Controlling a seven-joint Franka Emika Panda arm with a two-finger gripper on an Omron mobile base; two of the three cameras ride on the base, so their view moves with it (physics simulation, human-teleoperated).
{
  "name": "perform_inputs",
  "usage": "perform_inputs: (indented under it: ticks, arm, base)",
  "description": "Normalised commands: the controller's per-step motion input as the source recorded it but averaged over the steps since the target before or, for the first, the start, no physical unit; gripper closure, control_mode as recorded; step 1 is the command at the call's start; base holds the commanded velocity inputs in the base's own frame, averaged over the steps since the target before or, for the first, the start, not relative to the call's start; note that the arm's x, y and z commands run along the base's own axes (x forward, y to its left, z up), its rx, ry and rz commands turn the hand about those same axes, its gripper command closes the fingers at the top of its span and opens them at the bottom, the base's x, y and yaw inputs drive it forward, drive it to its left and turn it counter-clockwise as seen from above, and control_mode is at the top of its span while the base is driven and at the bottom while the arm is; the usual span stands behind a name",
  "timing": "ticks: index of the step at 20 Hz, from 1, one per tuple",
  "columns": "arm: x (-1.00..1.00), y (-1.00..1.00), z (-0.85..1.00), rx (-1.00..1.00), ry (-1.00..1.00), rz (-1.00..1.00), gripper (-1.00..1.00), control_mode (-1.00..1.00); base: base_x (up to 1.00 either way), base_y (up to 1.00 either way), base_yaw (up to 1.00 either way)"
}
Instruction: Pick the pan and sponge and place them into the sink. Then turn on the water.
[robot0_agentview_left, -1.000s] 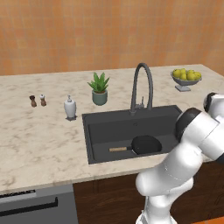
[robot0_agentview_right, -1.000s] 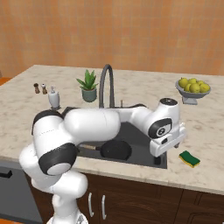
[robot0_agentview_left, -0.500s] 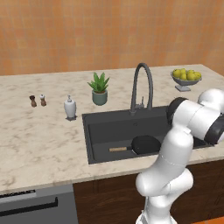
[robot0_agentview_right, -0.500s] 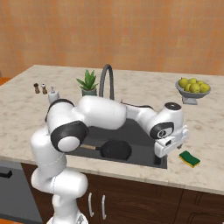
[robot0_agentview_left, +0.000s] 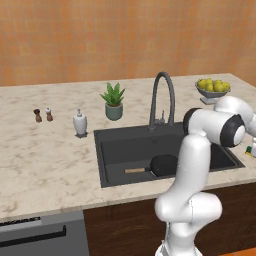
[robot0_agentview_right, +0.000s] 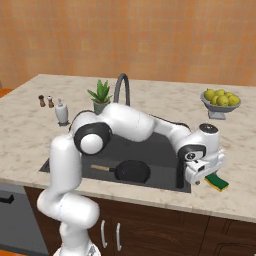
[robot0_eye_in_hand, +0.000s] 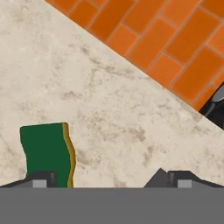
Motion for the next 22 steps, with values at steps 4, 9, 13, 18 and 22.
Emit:
perform_inputs:
  ticks: [4,9,13,18,22]
  arm:
    - [0.22,-0.10,-0.34,0.00,0.03,-0.08,-1.00,-1.00]
    - [0.39,-0.01,-0.36,0.00,0.03,-0.05,-1.00,-1.00]
    - [0.39,-0.17,-0.26,0.00,0.00,-0.03,-1.00,-1.00]
    - [0.25,-0.30,-0.22,0.02,-0.01,-0.02,-1.00,-1.00]
    - [0.08,-0.24,-0.23,0.01,-0.06,-0.02,-1.00,-1.00]
  base:
    - [0.00,0.00,0.00]
    - [0.00,0.00,0.00]
    - [0.00,0.00,0.00]
    - [0.00,0.00,0.00]
    - [0.00,0.00,0.00]
